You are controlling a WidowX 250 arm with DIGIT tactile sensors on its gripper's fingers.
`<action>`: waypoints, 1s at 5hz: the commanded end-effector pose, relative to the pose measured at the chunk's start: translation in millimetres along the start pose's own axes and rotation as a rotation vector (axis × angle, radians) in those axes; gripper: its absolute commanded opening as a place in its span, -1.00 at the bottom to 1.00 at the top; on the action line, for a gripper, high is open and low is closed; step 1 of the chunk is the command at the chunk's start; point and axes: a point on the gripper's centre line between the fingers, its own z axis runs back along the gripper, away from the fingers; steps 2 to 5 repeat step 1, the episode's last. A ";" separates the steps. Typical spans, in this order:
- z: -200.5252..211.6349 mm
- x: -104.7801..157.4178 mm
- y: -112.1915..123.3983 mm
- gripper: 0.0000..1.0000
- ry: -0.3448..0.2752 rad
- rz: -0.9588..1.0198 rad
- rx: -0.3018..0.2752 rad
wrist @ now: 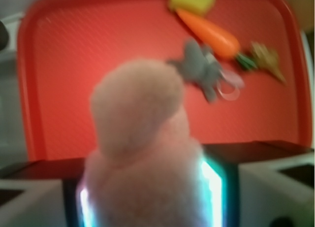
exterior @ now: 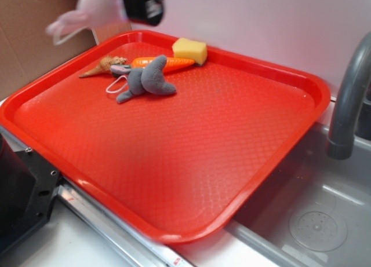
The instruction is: Grab the pink bunny.
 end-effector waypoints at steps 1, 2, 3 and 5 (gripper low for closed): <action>10.2 -2.1 -4.6 0.10 0.012 -0.045 0.044; 10.2 -2.1 -4.6 0.10 0.012 -0.045 0.044; 10.2 -2.1 -4.6 0.10 0.012 -0.045 0.044; 10.2 -2.1 -4.6 0.10 0.012 -0.045 0.044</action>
